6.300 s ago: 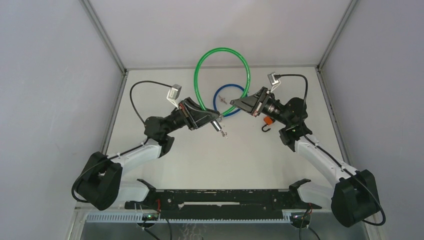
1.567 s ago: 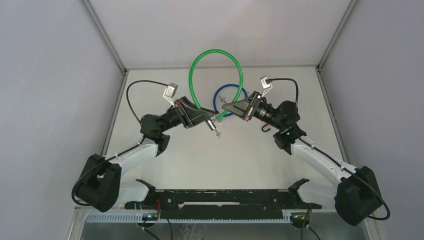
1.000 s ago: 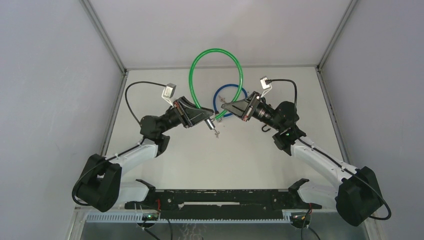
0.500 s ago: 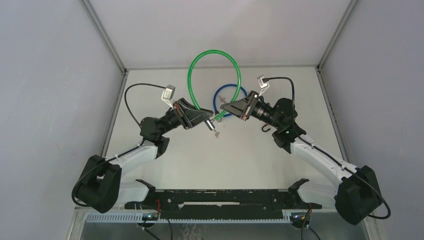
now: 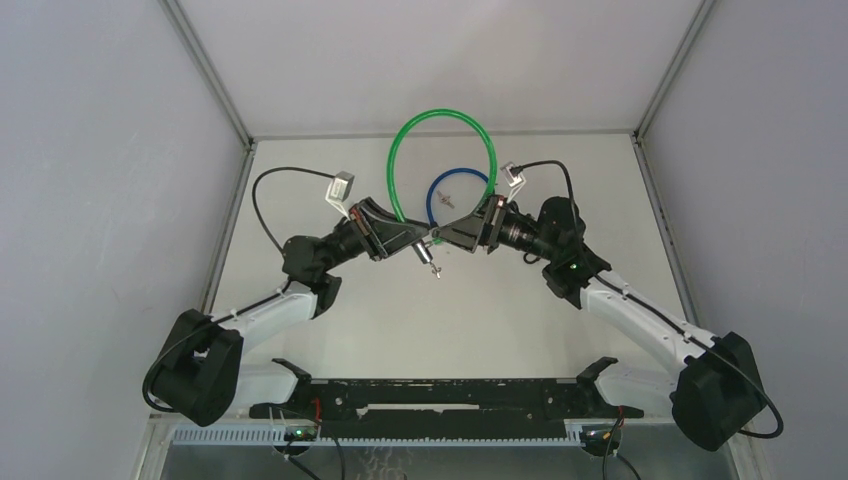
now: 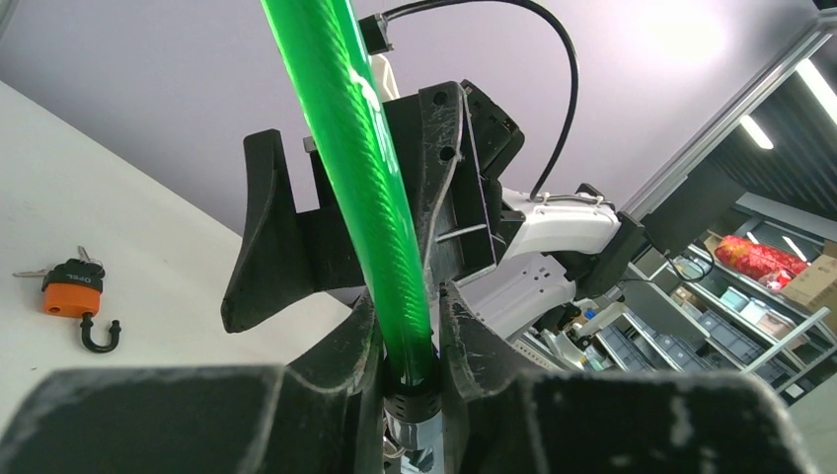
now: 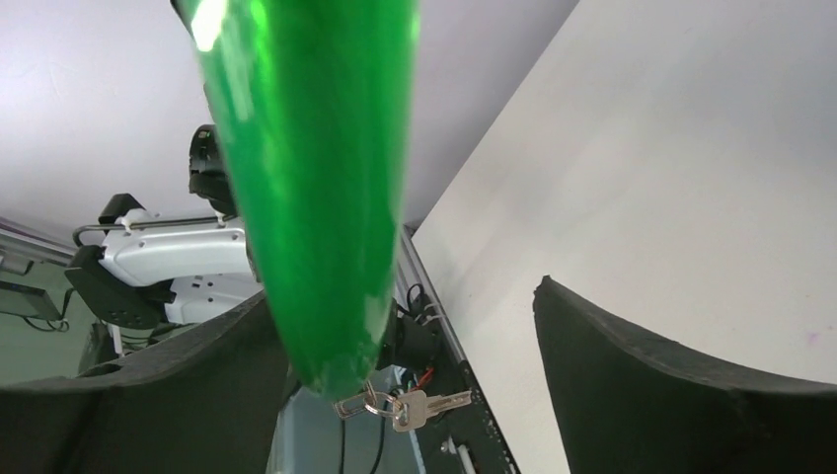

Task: Lock with the key
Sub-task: Lock the lock.

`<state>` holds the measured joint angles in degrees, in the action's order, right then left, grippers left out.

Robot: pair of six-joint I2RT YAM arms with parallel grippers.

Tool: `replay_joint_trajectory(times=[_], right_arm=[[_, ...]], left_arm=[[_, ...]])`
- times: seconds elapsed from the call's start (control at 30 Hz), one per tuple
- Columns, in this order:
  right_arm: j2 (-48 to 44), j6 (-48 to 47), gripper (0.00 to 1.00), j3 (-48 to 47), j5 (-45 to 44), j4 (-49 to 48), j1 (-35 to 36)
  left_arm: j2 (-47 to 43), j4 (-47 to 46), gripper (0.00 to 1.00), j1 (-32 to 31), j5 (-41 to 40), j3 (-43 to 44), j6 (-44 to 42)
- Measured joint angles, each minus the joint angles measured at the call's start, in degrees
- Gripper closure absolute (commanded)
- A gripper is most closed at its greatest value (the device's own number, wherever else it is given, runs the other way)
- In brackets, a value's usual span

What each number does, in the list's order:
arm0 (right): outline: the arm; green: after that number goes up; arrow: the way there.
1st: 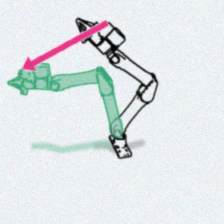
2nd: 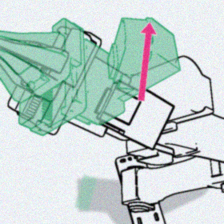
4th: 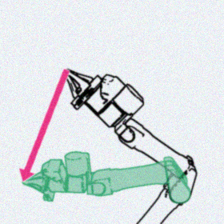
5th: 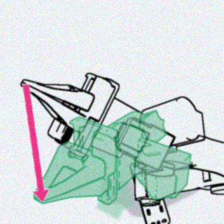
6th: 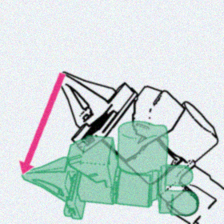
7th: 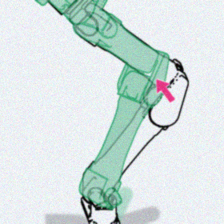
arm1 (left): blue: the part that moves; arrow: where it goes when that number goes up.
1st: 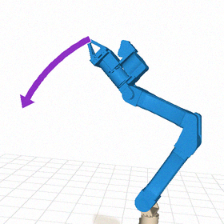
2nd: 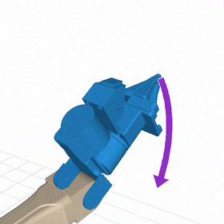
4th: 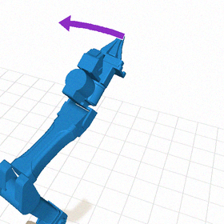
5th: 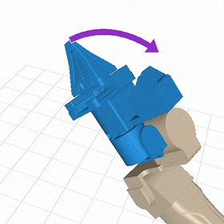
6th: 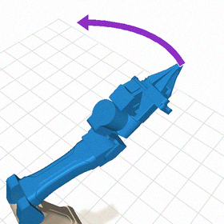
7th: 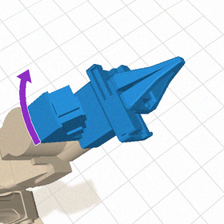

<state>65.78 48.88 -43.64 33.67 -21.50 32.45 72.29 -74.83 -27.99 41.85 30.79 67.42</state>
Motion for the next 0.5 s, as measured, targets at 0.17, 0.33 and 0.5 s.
replay_joint_trajectory(times=[0.17,0.33,0.5], right_arm=[[-1.73,-0.76,0.01,0.0,-0.24,2.36,-0.02],[-6.54,-1.9,0.01,0.0,-0.42,5.53,-0.02],[-14.45,-4.07,0.02,3.1,-0.37,5.92,-0.02]], left_arm=[[0.0,-0.07,1.0,0.0,-0.72,0.0,-0.24],[0.0,-0.07,1.0,0.07,-1.27,0.0,-0.44],[-0.42,0.0,1.0,0.42,-2.01,0.0,-0.55]])
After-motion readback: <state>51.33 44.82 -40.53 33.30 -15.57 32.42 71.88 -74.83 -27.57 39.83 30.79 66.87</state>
